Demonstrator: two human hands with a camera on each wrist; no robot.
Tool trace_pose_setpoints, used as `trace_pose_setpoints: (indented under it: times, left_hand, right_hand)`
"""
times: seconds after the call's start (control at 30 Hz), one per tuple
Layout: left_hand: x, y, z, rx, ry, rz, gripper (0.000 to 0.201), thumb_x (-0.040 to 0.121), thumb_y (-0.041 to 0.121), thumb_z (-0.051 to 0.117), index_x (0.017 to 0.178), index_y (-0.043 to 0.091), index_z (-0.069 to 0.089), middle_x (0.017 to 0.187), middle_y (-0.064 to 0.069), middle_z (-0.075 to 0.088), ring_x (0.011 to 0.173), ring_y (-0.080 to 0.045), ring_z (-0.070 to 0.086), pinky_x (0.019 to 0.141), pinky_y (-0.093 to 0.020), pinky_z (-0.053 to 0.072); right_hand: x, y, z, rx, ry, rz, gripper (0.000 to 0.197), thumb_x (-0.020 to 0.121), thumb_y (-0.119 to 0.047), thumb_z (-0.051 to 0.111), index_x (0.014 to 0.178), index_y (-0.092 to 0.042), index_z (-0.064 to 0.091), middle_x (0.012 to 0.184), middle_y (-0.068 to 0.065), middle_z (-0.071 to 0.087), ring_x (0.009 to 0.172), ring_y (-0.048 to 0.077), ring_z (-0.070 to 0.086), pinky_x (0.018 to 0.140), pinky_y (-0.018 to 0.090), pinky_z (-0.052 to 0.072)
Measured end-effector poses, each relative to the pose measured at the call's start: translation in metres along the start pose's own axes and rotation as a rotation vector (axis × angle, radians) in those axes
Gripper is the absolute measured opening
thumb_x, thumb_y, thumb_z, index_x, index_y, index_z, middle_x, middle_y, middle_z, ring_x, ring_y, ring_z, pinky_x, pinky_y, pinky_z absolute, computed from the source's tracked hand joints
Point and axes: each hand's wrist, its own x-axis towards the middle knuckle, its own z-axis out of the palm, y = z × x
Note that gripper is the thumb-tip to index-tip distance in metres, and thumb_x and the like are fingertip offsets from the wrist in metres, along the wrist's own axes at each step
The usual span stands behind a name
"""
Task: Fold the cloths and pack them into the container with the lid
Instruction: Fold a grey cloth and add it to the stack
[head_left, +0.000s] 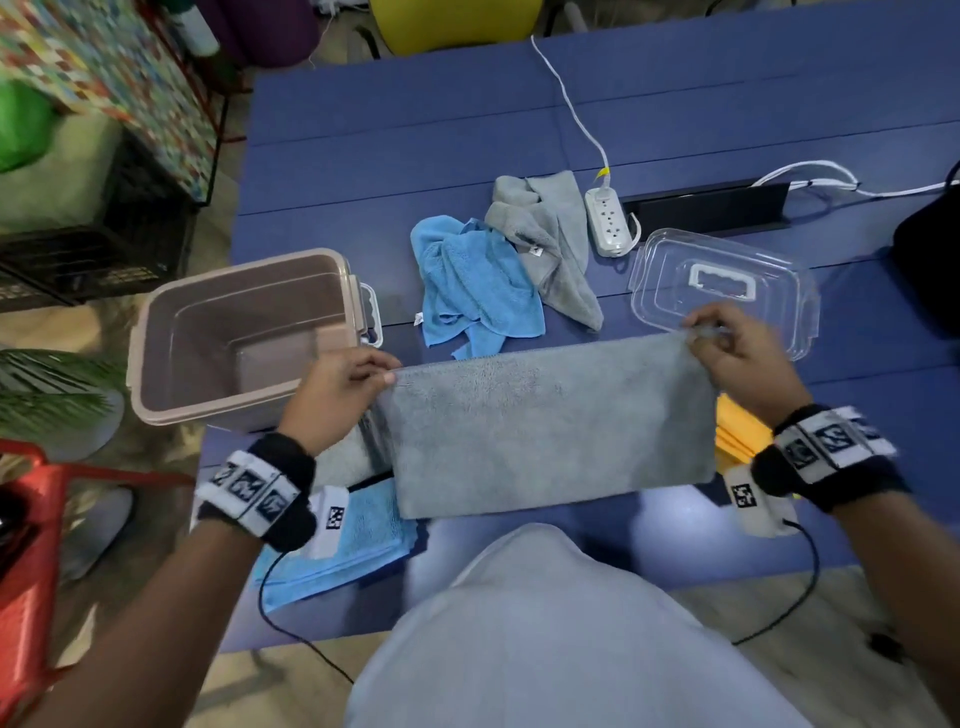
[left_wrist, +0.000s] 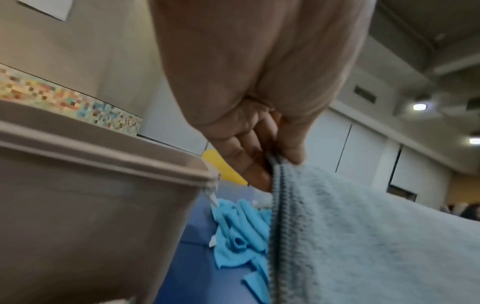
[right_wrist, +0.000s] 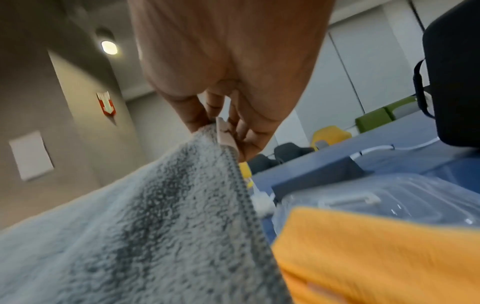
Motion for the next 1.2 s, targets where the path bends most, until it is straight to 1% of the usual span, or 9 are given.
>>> trace_pose_setpoints:
  times: [0.13, 0.27, 0.43, 0.57, 0.73, 0.83, 1.03, 1.1, 1.2]
  left_hand:
    - [0.035, -0.025, 0.05, 0.46, 0.006, -0.002, 0.031, 0.081, -0.005, 0.055, 0.095, 0.017, 0.072, 0.092, -0.007, 0.073, 0.087, -0.023, 0.068, 0.085, -0.034, 0.054]
    - [0.056, -0.028, 0.087, 0.76, -0.073, -0.011, 0.038, 0.083, -0.006, 0.044, 0.104, 0.015, 0.068, 0.102, -0.017, 0.066, 0.096, -0.039, 0.062, 0.082, -0.041, 0.05]
    - [0.081, -0.029, 0.094, 0.983, -0.063, 0.003, 0.032, 0.085, -0.008, 0.044, 0.11, 0.005, 0.06, 0.105, -0.018, 0.062, 0.099, -0.037, 0.061, 0.08, -0.044, 0.05]
    - [0.081, -0.042, 0.095, 1.132, -0.007, 0.096, 0.04, 0.073, -0.005, 0.055, 0.111, 0.008, 0.055, 0.108, -0.018, 0.055, 0.099, -0.037, 0.053, 0.078, -0.043, 0.044]
    - [0.051, -0.067, 0.124, 1.047, -0.167, 0.45, 0.053, 0.064, 0.007, 0.061, 0.116, 0.01, 0.057, 0.113, -0.017, 0.054, 0.098, -0.035, 0.053, 0.08, -0.042, 0.046]
    - [0.025, -0.075, 0.132, 1.086, -0.208, 0.338, 0.046, 0.06, 0.012, 0.07, 0.105, 0.01, 0.061, 0.099, -0.014, 0.054, 0.085, -0.032, 0.052, 0.07, -0.04, 0.044]
    - [-0.003, -0.083, 0.113, 1.058, -0.13, 0.023, 0.024, 0.071, 0.024, 0.067, 0.084, 0.005, 0.062, 0.078, -0.016, 0.063, 0.072, -0.033, 0.06, 0.063, -0.038, 0.048]
    - [-0.01, -0.084, 0.109, 1.08, -0.279, 0.01, 0.039, 0.079, 0.04, 0.059, 0.1, 0.008, 0.06, 0.094, -0.012, 0.064, 0.086, -0.031, 0.06, 0.074, -0.038, 0.05]
    - [-0.022, -0.087, 0.113, 1.133, -0.479, 0.079, 0.062, 0.08, 0.048, 0.063, 0.129, 0.013, 0.045, 0.123, -0.011, 0.049, 0.109, -0.031, 0.05, 0.088, -0.04, 0.043]
  right_hand:
    - [0.017, 0.039, 0.048, -0.342, -0.133, 0.05, 0.027, 0.082, -0.001, 0.059, 0.105, -0.014, 0.065, 0.09, 0.012, 0.068, 0.084, 0.034, 0.064, 0.076, 0.033, 0.046]
    - [0.031, 0.056, 0.074, -0.53, -0.262, 0.086, 0.027, 0.089, -0.005, 0.048, 0.11, -0.011, 0.064, 0.114, 0.013, 0.066, 0.101, 0.034, 0.06, 0.082, 0.039, 0.05]
    - [0.05, 0.057, 0.087, -0.725, -0.293, 0.127, 0.033, 0.086, -0.002, 0.051, 0.115, -0.013, 0.059, 0.118, 0.015, 0.058, 0.107, 0.037, 0.056, 0.079, 0.039, 0.046]
    - [0.045, 0.054, 0.102, -0.808, -0.148, -0.113, 0.028, 0.071, 0.01, 0.059, 0.097, 0.0, 0.061, 0.099, 0.023, 0.054, 0.086, 0.042, 0.053, 0.066, 0.045, 0.043]
    - [-0.018, 0.072, 0.137, -0.717, -0.425, -0.42, 0.014, 0.074, -0.01, 0.059, 0.088, -0.008, 0.062, 0.085, 0.012, 0.054, 0.068, 0.033, 0.054, 0.06, 0.037, 0.046]
    - [-0.056, 0.094, 0.133, -0.652, -0.488, -0.346, 0.022, 0.086, -0.025, 0.046, 0.089, -0.009, 0.061, 0.088, 0.011, 0.053, 0.074, 0.033, 0.055, 0.065, 0.039, 0.048]
    - [-0.103, 0.12, 0.097, -0.762, -0.412, -0.215, 0.034, 0.079, -0.048, 0.062, 0.097, -0.019, 0.056, 0.099, 0.005, 0.052, 0.085, 0.027, 0.05, 0.066, 0.037, 0.045]
    - [-0.113, 0.132, 0.092, -0.719, -0.357, -0.179, 0.032, 0.079, -0.043, 0.066, 0.097, -0.018, 0.058, 0.1, 0.007, 0.051, 0.087, 0.029, 0.051, 0.069, 0.04, 0.048]
    - [-0.117, 0.142, 0.094, -0.6, -0.252, -0.039, 0.022, 0.078, -0.012, 0.076, 0.096, -0.008, 0.064, 0.102, 0.016, 0.053, 0.092, 0.038, 0.053, 0.078, 0.045, 0.052]
